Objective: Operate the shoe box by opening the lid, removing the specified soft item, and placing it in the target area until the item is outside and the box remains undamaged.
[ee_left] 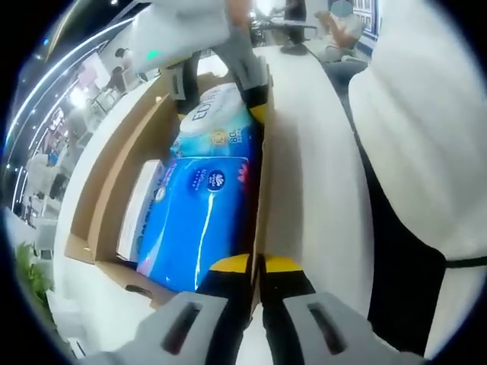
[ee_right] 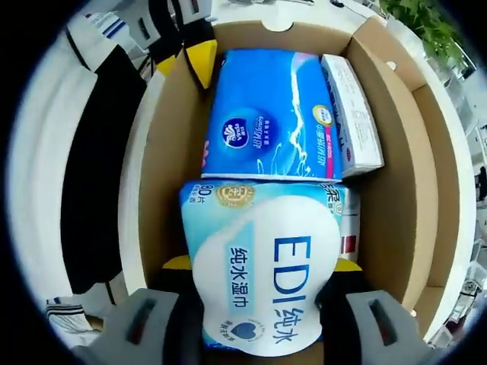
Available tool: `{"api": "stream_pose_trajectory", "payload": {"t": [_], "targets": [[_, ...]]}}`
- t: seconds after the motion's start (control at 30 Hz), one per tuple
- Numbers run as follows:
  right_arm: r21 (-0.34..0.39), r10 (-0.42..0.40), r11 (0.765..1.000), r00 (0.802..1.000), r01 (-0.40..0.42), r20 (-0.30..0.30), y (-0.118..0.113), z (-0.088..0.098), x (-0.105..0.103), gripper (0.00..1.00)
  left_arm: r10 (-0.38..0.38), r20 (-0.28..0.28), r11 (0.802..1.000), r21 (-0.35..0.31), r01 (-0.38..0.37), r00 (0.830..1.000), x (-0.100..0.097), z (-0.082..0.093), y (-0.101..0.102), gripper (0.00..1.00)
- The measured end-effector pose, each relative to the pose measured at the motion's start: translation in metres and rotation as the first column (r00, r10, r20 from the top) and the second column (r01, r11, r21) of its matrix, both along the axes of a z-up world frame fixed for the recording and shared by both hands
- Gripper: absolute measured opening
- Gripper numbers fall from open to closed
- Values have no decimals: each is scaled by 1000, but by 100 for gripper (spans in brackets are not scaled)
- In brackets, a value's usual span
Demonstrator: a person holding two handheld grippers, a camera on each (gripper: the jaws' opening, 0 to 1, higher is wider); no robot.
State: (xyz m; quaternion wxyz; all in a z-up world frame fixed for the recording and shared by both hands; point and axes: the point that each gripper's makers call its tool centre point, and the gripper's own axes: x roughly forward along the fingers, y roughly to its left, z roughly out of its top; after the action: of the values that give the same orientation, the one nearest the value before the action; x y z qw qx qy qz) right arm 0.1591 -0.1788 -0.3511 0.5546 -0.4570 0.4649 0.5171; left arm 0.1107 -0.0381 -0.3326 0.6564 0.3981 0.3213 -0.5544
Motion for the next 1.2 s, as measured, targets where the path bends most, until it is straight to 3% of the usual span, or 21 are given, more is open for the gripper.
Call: {"api": "stream_pose_trajectory", "payload": {"t": [0.53,0.7,0.93,1.2], "targets": [[44,-5,999,1000,4,6,2,19,-1,60,8,-8,1000,-2,-8,1000,0,0,0,3],[104,-22,994,1000,22,-7,8,28,1,60,15,-17,1000,-6,-15,1000,1,0,0,3],[73,17,997,1000,-18,10,5,35,-2,60,24,-25,1000,-6,-24,999,1,0,0,3],[81,-37,996,999,39,-20,9,47,1,60,33,-22,999,-3,-33,999,1,0,0,3]]}}
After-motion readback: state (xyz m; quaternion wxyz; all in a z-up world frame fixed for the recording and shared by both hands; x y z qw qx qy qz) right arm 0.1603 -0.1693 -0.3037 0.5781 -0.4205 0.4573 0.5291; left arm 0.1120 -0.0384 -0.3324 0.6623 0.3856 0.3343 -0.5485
